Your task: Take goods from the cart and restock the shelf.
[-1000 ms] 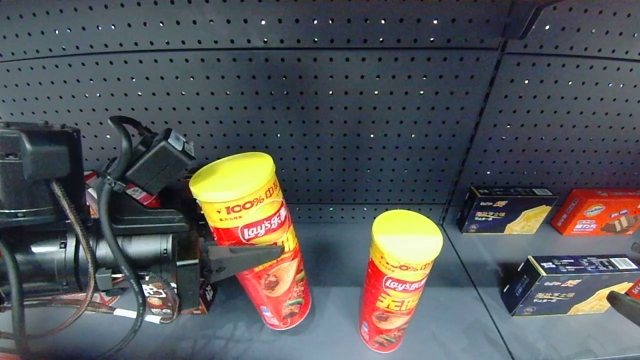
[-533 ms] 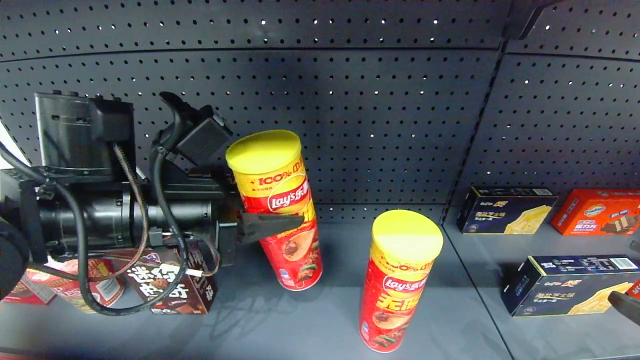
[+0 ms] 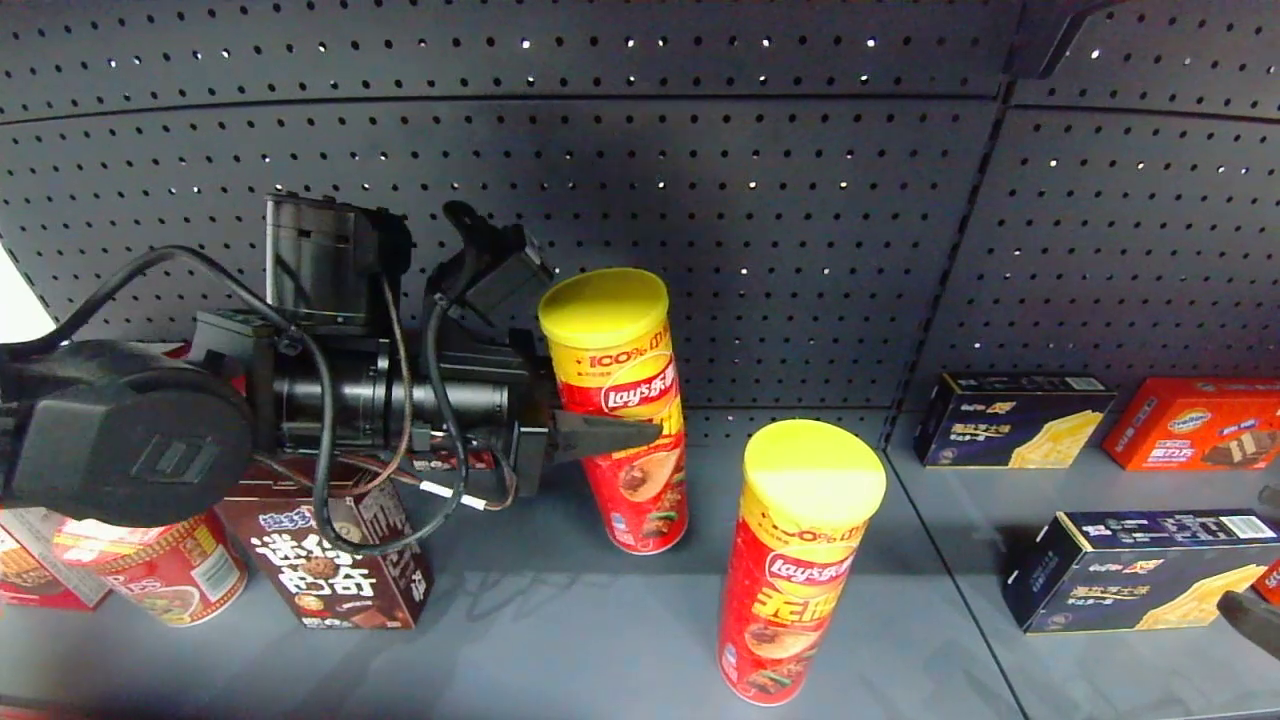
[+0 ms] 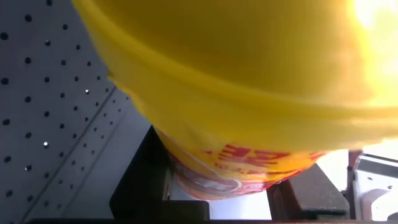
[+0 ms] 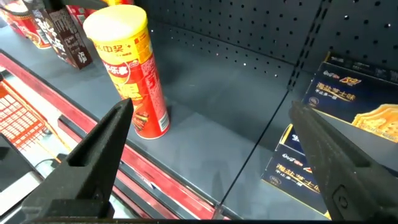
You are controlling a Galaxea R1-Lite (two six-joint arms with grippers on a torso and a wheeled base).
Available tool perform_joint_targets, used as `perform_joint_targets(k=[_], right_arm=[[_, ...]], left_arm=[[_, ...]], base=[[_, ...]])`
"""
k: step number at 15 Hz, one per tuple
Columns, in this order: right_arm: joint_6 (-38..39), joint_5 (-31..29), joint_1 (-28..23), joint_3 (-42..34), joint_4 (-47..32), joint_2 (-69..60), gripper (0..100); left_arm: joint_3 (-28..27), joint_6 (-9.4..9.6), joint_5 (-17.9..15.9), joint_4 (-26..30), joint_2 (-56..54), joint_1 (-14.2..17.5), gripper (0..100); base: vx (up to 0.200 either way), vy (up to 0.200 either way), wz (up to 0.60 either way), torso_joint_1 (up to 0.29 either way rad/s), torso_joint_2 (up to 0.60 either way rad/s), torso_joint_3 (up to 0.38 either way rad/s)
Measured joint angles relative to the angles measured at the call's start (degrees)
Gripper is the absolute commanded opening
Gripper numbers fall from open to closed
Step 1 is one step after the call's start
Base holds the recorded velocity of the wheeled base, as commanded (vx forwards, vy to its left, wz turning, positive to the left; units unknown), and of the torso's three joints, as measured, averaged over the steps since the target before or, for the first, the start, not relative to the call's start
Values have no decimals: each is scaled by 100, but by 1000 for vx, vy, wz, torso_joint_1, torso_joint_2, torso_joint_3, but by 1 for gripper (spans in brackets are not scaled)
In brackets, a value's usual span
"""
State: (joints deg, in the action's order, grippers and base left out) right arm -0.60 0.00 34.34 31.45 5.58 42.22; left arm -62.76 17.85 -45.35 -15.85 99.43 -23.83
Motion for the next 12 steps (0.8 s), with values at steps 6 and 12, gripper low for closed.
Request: perform_joint_targets(k=[6,12], right_arm=[[0,-2,16,-65,-4,-49,100],[0,-11,9,-152,-34,-250,100]], left_arm=[[-549,268,-35,-29,694,-87,0],[-1103,385,-77,22,1198,-194,0]], base=[[0,0,0,0,0,0],[0,0,0,0,0,0]])
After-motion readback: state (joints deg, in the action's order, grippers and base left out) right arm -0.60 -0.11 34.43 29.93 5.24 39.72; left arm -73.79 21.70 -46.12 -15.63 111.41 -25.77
